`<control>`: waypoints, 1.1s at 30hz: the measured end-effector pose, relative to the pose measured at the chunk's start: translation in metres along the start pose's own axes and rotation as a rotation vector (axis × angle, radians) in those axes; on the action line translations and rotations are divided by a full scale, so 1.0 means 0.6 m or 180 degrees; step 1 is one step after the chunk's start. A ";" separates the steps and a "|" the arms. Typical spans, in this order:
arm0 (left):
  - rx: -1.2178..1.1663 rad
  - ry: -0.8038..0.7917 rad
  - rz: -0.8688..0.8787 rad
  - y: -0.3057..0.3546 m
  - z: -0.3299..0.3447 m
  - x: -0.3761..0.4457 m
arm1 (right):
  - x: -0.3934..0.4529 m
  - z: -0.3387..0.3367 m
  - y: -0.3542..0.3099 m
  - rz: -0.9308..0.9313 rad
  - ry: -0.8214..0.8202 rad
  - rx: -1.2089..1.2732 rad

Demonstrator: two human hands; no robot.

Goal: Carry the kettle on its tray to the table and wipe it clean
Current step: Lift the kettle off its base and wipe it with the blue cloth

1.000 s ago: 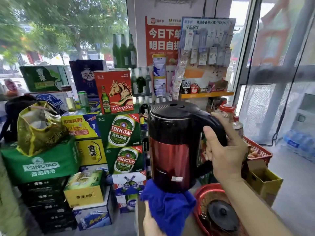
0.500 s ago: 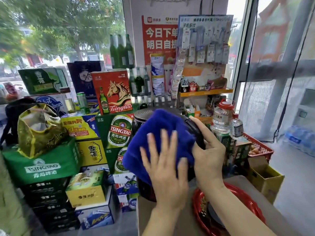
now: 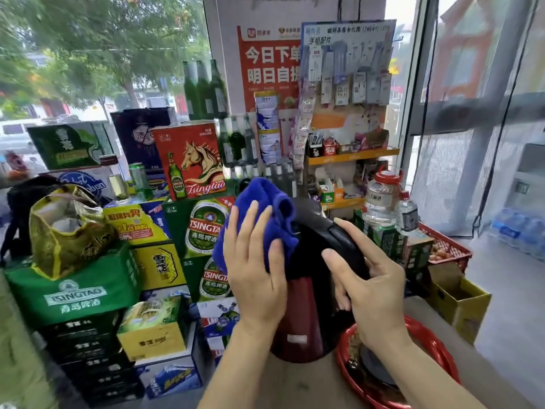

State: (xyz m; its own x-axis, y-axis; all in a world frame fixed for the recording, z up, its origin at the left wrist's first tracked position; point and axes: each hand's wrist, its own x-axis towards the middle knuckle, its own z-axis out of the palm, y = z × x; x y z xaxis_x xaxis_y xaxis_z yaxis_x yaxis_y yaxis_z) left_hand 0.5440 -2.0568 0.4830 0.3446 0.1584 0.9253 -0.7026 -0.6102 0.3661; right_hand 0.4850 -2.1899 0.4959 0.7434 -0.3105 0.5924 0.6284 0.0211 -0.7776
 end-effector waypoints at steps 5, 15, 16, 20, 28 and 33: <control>0.0151 -0.2200 0.0285 -0.006 -0.013 0.099 | -0.001 -0.006 0.005 0.0024 -0.0068 -0.0369; -0.2195 -0.2712 -0.3643 -0.148 0.040 0.097 | -0.001 -0.044 0.029 0.0167 0.0326 -0.0495; -0.2492 -0.2261 -0.3973 -0.156 0.042 0.067 | -0.004 -0.044 0.033 0.0239 0.0410 -0.0472; -0.2833 -0.1338 -0.4717 -0.157 0.061 -0.065 | -0.004 -0.045 0.056 0.0696 0.0813 -0.0017; -0.1471 -0.0907 -0.3851 -0.108 0.069 -0.238 | 0.016 -0.046 0.108 0.0992 0.1232 0.0155; 0.0658 -0.1289 -0.0375 -0.038 0.092 -0.240 | 0.019 -0.026 0.131 0.1248 0.1376 0.0484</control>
State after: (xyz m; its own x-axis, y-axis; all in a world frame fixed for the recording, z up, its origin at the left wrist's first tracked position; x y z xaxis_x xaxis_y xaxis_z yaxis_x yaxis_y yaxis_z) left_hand 0.5449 -2.1083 0.3359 0.6587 -0.0547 0.7504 -0.5194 -0.7546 0.4010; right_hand 0.5394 -2.2069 0.4385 0.7859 -0.6097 0.1032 0.3756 0.3380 -0.8629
